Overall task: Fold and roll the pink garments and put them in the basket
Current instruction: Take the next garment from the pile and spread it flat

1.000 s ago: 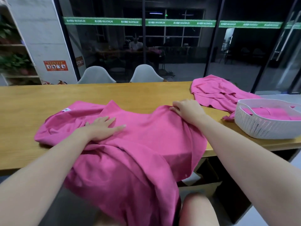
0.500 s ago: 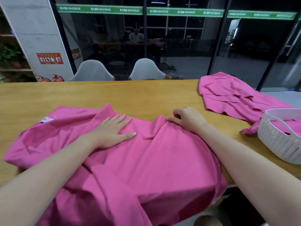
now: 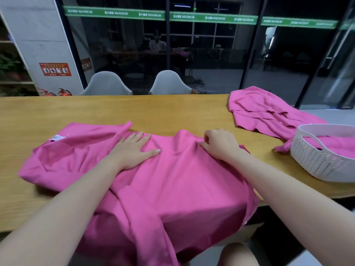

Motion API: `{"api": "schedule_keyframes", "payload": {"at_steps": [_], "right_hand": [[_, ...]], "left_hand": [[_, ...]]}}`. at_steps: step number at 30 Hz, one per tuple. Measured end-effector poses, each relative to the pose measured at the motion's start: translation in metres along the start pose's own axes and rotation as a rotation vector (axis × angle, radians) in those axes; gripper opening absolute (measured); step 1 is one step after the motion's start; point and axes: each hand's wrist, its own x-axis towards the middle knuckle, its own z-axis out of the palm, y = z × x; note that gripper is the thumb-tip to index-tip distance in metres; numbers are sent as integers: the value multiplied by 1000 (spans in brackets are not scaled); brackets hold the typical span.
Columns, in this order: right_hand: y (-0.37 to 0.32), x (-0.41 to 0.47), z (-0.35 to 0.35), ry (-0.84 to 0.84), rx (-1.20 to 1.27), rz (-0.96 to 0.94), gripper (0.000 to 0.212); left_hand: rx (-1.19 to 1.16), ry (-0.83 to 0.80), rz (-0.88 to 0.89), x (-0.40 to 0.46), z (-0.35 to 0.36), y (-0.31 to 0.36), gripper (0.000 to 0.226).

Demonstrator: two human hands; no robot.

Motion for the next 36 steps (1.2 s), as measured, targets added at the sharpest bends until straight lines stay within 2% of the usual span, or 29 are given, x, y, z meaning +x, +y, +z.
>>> {"api": "schedule_keyframes", "payload": {"at_steps": [2,6,9,11,12,14,17,20,23,27,31,36], "right_hand": [[-10,-18,-5,-41,18,52,42],[-40,-55,-9,-248,68,149,79],[-55,-71,-2,-321,105,237,96],[-57,-76,1,-307,109,249,101],[-56,-79,1,-296,102,238,103],[-52,-84,1,-279,92,205,105],[-45,-86,3,-258,84,157,114],[-38,-77,8,-264,82,109,121],[-29,-56,7,-286,82,75,118],[-11,-13,13,-316,82,60,115],[6,43,29,-333,82,41,118],[27,109,48,-341,100,2,113]], "left_hand": [[-9,9,-20,-6,-1,4,99],[-1,41,-42,-16,2,5,91],[-49,308,63,-28,5,5,58],[-37,453,127,-39,4,3,54],[-21,471,135,-44,5,-2,56],[-8,418,40,-58,4,-13,63],[-5,101,-276,-88,2,-33,90],[11,-86,-349,-99,-7,-38,116],[10,-152,-360,-82,-18,-36,124],[-15,-150,-326,-41,-24,-45,130],[31,-80,-294,2,-13,-54,119],[10,-247,-348,56,-25,-54,120]]}}
